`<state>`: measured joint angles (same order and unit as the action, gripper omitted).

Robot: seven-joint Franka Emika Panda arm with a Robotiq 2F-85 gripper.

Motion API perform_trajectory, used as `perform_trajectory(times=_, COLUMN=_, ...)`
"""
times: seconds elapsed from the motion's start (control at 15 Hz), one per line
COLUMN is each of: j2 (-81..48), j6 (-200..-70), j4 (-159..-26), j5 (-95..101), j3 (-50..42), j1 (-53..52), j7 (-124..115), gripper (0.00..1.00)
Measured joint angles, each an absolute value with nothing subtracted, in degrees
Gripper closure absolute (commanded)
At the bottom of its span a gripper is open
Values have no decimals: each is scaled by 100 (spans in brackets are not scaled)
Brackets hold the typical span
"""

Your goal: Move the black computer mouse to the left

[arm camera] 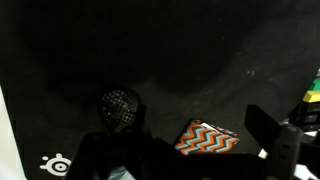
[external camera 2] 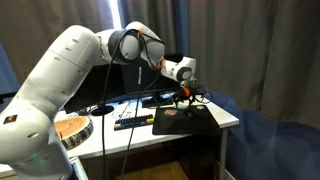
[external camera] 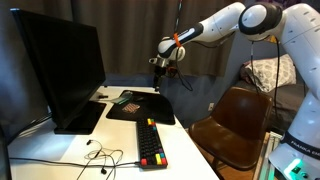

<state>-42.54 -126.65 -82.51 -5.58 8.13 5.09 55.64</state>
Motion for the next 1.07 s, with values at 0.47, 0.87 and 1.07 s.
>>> perform_trajectory(times=0.47, j2=-5480, j6=-12664, j4=-6745, j5=-664, j3=1088, j1=763, j7=6063, gripper=0)
perform_trajectory(times=0.87, j2=-5482, j6=-12664, j4=-6747, j5=-663, j3=1080, j1=754, j7=6062, gripper=0)
perform_trajectory(times=1.07, j2=-5560, j6=-12863, j4=-6711, j5=-646, j3=1076, j1=752, j7=6215, gripper=0)
